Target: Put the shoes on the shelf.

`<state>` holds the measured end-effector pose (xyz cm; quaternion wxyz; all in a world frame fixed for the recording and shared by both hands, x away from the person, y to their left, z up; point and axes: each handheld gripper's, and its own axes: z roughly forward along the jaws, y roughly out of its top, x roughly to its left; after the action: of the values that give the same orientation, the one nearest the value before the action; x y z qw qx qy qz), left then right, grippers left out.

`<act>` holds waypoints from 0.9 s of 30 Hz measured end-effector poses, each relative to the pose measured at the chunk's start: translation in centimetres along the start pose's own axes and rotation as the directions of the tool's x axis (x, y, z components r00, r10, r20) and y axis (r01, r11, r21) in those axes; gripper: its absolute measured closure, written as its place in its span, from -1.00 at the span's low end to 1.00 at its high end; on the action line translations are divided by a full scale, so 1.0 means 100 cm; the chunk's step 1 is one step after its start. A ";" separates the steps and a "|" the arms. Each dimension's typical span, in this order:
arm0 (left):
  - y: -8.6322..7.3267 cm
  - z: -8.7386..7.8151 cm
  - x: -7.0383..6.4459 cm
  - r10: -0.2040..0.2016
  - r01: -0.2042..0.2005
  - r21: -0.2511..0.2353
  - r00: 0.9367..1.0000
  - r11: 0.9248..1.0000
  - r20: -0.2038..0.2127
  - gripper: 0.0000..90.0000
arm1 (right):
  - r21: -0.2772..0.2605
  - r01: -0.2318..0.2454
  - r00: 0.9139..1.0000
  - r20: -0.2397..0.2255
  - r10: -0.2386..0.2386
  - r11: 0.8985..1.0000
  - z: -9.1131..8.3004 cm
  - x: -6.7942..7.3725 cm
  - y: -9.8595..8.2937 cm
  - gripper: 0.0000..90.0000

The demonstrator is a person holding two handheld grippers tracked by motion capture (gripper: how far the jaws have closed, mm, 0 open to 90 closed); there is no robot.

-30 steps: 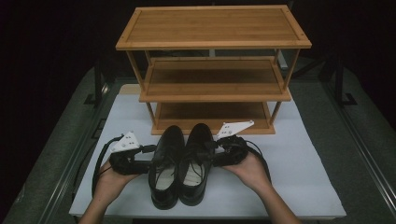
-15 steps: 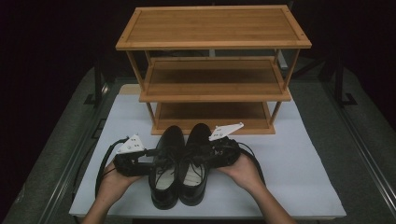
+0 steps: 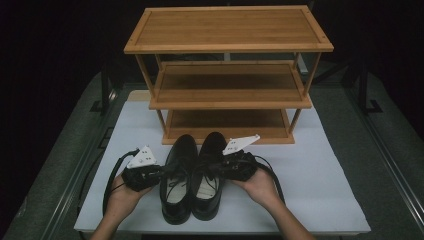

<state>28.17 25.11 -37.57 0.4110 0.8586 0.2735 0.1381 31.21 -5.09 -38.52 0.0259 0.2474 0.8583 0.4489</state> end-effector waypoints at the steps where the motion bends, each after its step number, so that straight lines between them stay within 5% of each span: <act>1: 0.000 0.000 0.000 0.000 0.000 0.000 1.000 1.000 0.000 0.93 | 0.000 0.000 1.000 0.000 0.000 1.000 0.000 0.000 0.000 0.91; 11: 0.004 -0.005 -0.002 -0.008 0.008 -0.012 0.998 1.000 -0.067 0.95 | -0.035 -0.001 0.998 0.058 0.003 0.999 -0.013 -0.004 -0.001 0.93; 27: 0.023 -0.003 -0.004 -0.016 0.011 -0.062 0.997 0.998 -0.080 0.95 | -0.090 -0.033 0.994 0.096 0.042 0.995 -0.056 -0.023 -0.011 0.93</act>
<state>28.53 23.86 -35.62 0.4268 0.8373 0.2914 0.1782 31.32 -10.87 -36.48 0.0704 0.2838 0.8306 0.4739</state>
